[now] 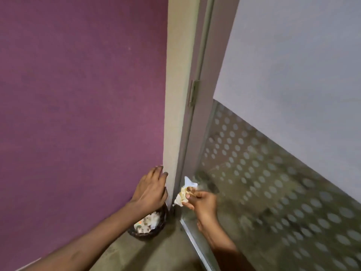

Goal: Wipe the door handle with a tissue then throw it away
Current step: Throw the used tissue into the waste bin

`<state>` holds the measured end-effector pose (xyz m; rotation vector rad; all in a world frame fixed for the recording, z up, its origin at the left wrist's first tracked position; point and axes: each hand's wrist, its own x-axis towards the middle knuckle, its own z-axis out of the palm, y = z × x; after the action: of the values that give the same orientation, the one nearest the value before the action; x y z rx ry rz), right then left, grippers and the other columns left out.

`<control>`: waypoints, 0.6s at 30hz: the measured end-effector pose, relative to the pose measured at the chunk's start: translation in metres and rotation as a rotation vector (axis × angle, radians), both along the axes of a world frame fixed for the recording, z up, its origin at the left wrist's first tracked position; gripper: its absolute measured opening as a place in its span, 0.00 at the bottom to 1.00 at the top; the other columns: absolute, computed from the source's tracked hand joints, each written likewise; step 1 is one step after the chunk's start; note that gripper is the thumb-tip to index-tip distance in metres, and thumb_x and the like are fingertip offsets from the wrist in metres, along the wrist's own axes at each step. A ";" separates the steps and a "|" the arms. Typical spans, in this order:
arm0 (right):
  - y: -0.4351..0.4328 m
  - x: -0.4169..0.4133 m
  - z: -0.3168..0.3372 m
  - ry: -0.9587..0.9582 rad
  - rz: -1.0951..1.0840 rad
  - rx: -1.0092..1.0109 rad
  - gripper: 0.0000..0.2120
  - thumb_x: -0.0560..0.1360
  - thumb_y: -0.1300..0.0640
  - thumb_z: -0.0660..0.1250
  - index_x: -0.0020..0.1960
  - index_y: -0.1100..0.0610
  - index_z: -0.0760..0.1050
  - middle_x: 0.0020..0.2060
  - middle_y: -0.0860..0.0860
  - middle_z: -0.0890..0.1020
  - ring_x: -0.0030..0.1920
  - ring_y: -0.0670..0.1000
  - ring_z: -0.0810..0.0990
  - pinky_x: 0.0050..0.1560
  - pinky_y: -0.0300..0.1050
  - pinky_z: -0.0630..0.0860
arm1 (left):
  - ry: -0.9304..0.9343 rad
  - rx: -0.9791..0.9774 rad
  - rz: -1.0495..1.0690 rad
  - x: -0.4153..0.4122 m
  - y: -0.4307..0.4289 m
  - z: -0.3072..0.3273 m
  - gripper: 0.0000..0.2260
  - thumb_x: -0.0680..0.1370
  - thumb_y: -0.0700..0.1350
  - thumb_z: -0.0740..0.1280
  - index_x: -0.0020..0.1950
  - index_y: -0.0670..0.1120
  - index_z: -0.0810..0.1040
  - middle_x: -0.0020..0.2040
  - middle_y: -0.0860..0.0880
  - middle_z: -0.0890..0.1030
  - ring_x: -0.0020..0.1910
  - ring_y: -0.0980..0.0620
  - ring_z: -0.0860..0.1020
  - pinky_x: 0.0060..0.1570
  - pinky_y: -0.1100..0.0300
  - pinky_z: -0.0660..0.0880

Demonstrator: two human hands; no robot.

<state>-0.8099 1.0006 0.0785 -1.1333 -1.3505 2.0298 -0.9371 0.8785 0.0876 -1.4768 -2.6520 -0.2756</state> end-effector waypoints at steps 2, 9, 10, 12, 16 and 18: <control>-0.002 -0.049 -0.023 -0.093 0.064 0.082 0.06 0.69 0.77 0.70 0.38 0.68 0.78 0.41 0.61 0.83 0.31 0.48 0.84 0.29 0.39 0.81 | -0.038 -0.042 0.053 -0.038 -0.015 -0.017 0.24 0.70 0.46 0.70 0.64 0.38 0.75 0.67 0.34 0.74 0.65 0.34 0.73 0.58 0.43 0.76; 0.000 -0.159 -0.118 -0.594 0.422 0.543 0.15 0.64 0.46 0.75 0.32 0.58 0.79 0.28 0.51 0.83 0.31 0.48 0.82 0.33 0.43 0.78 | -0.057 -0.308 0.095 -0.122 -0.040 -0.087 0.31 0.72 0.50 0.66 0.72 0.38 0.66 0.74 0.35 0.66 0.72 0.34 0.64 0.67 0.42 0.67; -0.002 -0.168 -0.129 -0.629 0.461 0.557 0.15 0.66 0.44 0.72 0.33 0.56 0.79 0.29 0.50 0.82 0.32 0.48 0.81 0.34 0.40 0.77 | -0.060 -0.348 0.102 -0.128 -0.042 -0.097 0.32 0.72 0.50 0.66 0.73 0.38 0.66 0.74 0.34 0.66 0.72 0.34 0.64 0.67 0.42 0.66; -0.004 -0.193 -0.157 -0.659 0.491 0.589 0.14 0.72 0.45 0.68 0.39 0.57 0.80 0.36 0.52 0.84 0.39 0.54 0.83 0.41 0.42 0.79 | -0.062 -0.401 0.125 -0.146 -0.042 -0.120 0.34 0.68 0.50 0.69 0.72 0.39 0.68 0.72 0.34 0.68 0.71 0.32 0.66 0.66 0.40 0.68; -0.004 -0.233 -0.204 -0.720 0.646 0.735 0.11 0.76 0.54 0.65 0.53 0.58 0.81 0.51 0.56 0.84 0.54 0.56 0.81 0.54 0.46 0.77 | -0.086 -0.480 0.151 -0.176 -0.035 -0.160 0.38 0.61 0.54 0.73 0.68 0.41 0.73 0.68 0.35 0.74 0.67 0.31 0.71 0.59 0.38 0.72; -0.005 -0.246 -0.223 -0.712 0.686 0.758 0.12 0.75 0.53 0.67 0.55 0.57 0.81 0.52 0.55 0.84 0.55 0.55 0.81 0.54 0.46 0.76 | -0.087 -0.488 0.154 -0.187 -0.031 -0.180 0.39 0.62 0.54 0.72 0.71 0.41 0.70 0.70 0.34 0.71 0.69 0.30 0.68 0.63 0.36 0.69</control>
<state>-1.0559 0.9961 -0.1441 -1.1268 -2.8498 1.1814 -1.1239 0.8472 -0.0923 -1.3755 -3.0301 0.3534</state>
